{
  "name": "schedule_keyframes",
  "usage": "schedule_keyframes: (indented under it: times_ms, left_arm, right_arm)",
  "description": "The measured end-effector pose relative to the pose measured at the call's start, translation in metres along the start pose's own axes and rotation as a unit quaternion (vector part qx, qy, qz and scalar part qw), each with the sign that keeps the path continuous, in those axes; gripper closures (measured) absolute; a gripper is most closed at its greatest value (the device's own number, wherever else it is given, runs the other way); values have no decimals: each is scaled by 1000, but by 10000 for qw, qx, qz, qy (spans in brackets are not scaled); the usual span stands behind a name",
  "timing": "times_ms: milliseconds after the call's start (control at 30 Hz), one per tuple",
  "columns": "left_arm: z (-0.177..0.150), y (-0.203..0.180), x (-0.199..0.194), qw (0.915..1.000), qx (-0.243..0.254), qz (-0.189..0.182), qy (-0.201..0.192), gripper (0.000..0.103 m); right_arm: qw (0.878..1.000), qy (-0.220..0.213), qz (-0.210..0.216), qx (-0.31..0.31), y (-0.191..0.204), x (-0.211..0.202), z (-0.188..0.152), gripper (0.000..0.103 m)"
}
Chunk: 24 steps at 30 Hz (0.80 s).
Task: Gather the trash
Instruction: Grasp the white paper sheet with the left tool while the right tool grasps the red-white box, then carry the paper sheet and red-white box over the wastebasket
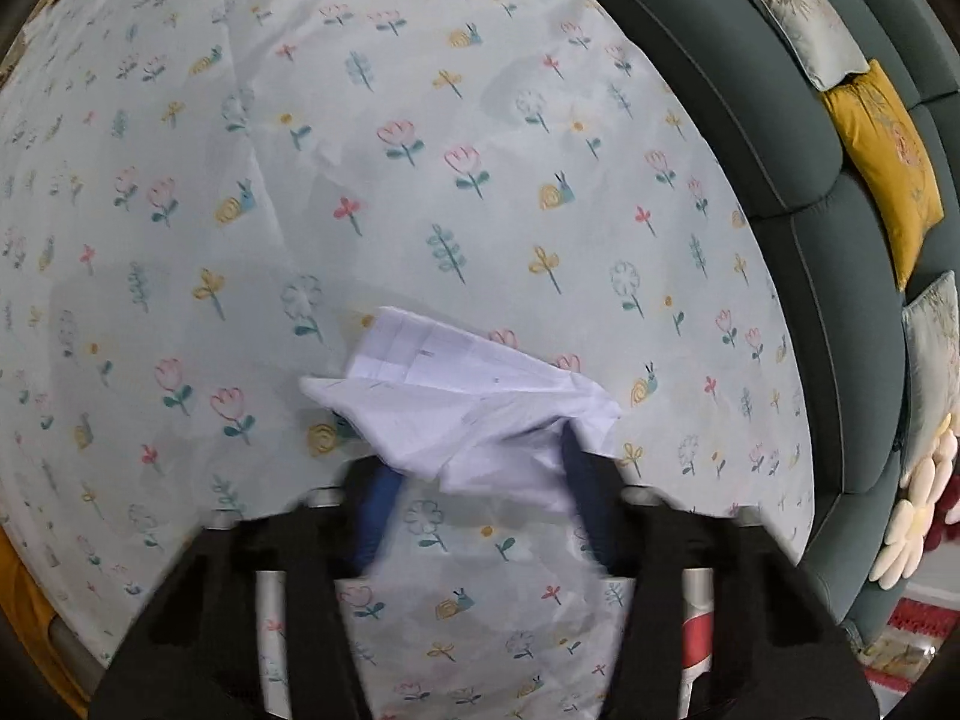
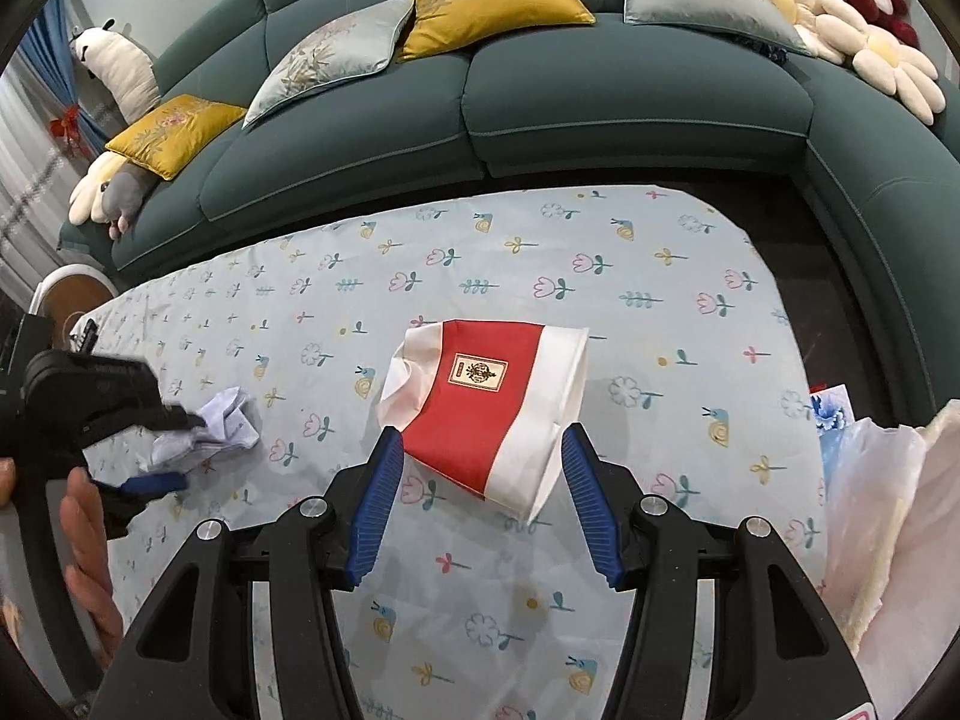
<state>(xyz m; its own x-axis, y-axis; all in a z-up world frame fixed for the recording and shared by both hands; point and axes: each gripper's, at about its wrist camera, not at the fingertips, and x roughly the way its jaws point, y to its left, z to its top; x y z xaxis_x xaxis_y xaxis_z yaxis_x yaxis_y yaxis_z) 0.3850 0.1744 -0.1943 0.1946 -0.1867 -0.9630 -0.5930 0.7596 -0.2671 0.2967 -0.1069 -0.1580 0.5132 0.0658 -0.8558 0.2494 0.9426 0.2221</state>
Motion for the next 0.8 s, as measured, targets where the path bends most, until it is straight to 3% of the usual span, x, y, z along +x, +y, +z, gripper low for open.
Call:
schedule_keyframes:
  times_ms: [67, 100, 233, 333, 433, 533, 700, 800]
  left_arm:
    - [-3, -3, 0, 9999, 134, -17, -59, 75]
    - [-5, -4, -1, 9997, 225, -11, -118, 82]
    - [-22, -27, -8, 9940, 1023, 85, -390, 88]
    - [-38, -52, -11, 9817, 1784, 248, -626, 91]
    - [-59, -77, -12, 9627, 2534, 425, -850, 92]
    - [-76, -91, -10, 9507, 2930, 469, -903, 92]
    - [-92, -100, -4, 9394, 3264, 467, -940, 92]
    - [-100, -103, -5, 9340, 3401, 504, -977, 92]
  right_arm:
    - [10000, 14, 8, -18, 0, 2, 0, 50]
    - [10000, 20, 11, -21, 0, 3, 0, 50]
    - [10000, 59, 25, -27, -2, 6, -1, 50]
    - [9999, 91, 82, 62, -5, 7, -2, 50]
    - [9997, 133, 158, 164, -8, 9, -4, 50]
    - [9993, 208, 226, 234, -11, 13, -7, 58]
    - [9974, 382, 461, 408, -20, 21, -12, 84]
    - [9953, 411, 602, 632, -27, 20, -14, 92]
